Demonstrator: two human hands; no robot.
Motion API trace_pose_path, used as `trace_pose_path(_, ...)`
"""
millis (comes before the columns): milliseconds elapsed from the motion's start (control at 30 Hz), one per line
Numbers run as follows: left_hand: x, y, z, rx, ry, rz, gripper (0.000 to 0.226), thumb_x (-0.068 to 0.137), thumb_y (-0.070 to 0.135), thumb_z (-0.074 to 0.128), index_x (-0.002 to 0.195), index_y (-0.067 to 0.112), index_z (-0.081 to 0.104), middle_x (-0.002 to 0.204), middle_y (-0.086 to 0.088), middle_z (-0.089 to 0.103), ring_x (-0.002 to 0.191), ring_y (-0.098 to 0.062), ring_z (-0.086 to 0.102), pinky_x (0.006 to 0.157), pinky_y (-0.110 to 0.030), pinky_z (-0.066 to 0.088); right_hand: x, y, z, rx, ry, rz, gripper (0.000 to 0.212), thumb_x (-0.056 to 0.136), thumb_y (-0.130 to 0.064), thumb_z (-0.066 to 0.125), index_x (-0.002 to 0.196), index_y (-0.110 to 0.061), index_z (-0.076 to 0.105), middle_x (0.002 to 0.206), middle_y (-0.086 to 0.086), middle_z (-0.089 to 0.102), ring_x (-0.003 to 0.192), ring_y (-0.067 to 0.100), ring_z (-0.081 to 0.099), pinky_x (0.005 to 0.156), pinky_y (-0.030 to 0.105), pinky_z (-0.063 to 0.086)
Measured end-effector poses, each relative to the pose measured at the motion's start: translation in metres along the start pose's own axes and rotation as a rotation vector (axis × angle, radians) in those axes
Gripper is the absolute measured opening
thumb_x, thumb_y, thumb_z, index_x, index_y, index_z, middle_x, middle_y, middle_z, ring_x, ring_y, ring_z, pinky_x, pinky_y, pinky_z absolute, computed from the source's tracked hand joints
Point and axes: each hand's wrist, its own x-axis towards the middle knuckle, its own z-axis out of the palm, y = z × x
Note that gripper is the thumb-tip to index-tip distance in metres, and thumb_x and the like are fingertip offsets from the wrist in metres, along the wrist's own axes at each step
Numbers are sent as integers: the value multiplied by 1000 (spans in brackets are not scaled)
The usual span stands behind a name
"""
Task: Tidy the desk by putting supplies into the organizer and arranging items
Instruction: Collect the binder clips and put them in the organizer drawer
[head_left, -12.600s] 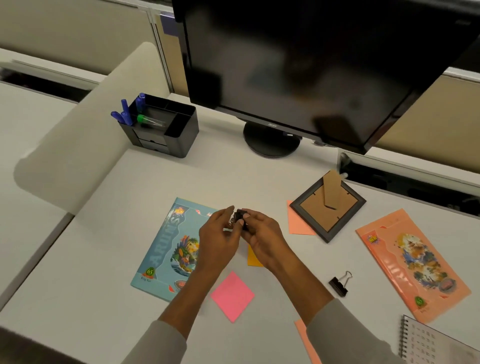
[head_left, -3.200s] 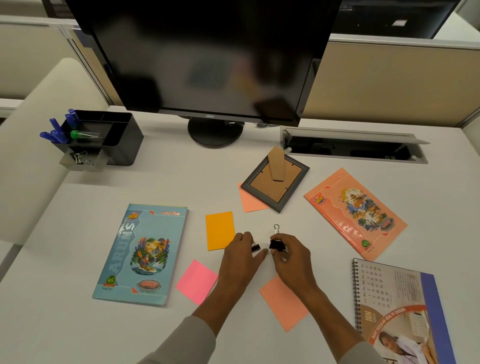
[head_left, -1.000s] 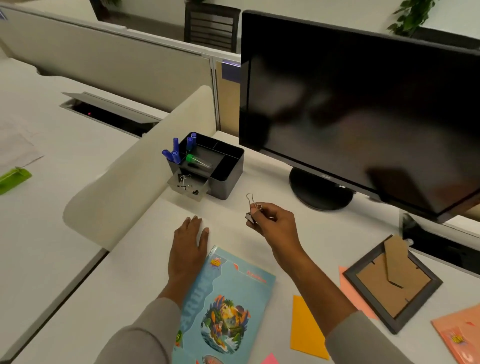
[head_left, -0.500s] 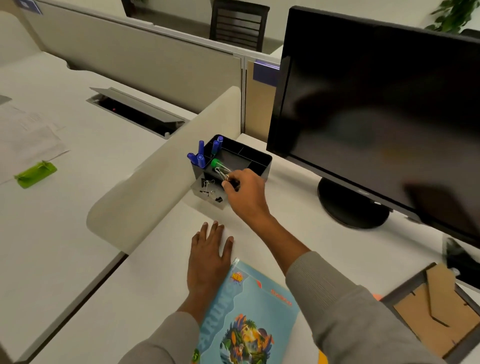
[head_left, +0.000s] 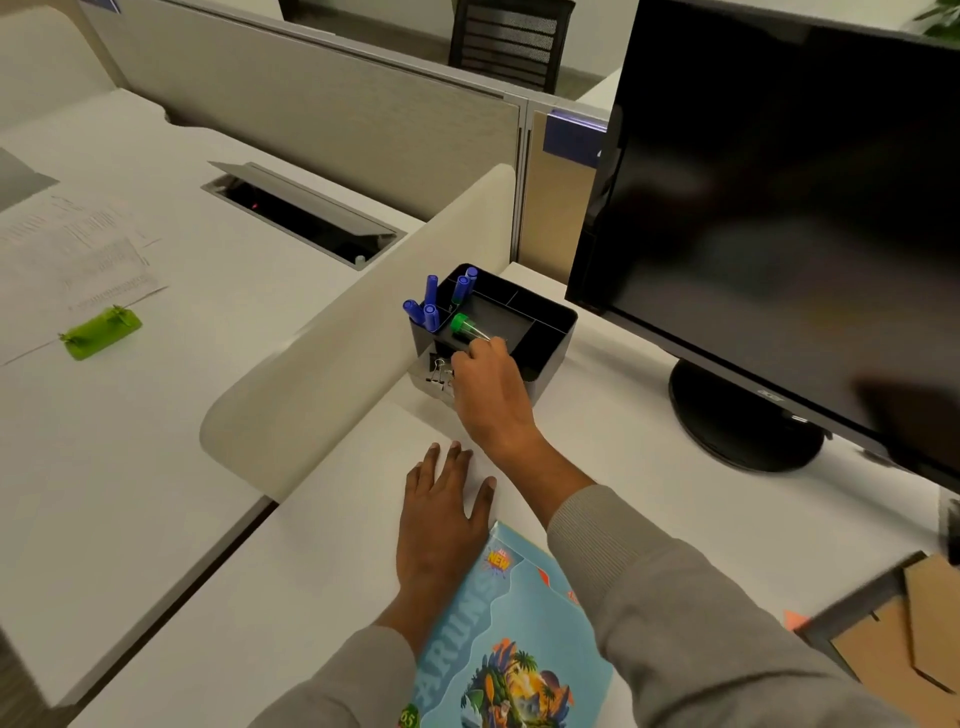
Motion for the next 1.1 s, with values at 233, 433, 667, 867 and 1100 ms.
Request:
trace_pose_path(233,0,0,1,20,7,2,62,100,65,28,151,31,37,161,10,33,153,-12,15,126,-38,14,-8,18,-1,139,163,86,22,86,-38,73,97,-19,72,94,-2,67,94,20,52,79,38,41)
trace_pose_path(433,-1,2,-2,6,15,6,61,101,63,30,152,30,38,161,9,33,153,-13,15,126,-37,13,-29,24,-1,233,218,139,13,93,-29,65,93,-21,75,87,-3,62,89,18,51,76,37,40)
trace_pose_path(667,0,-1,-2,-48,-7,7,63,100,59,41,154,29,31,162,4,31,153,-15,14,126,-37,13,-70,7,6,522,172,288,28,90,-46,65,92,-21,53,86,-7,55,78,9,47,64,16,39)
trace_pose_path(867,-2,3,-5,-73,-3,-10,61,100,52,44,154,25,33,162,0,32,153,-17,15,124,-35,12,-75,5,24,541,1,602,50,78,-70,61,77,-21,53,72,-5,61,70,16,60,61,33,51)
trace_pose_path(1100,-3,8,-9,-63,19,7,59,101,50,44,153,24,36,160,0,35,152,-20,20,123,-35,8,-54,-4,23,694,-29,693,58,86,-65,59,55,-16,66,51,-2,60,55,14,61,58,28,51)
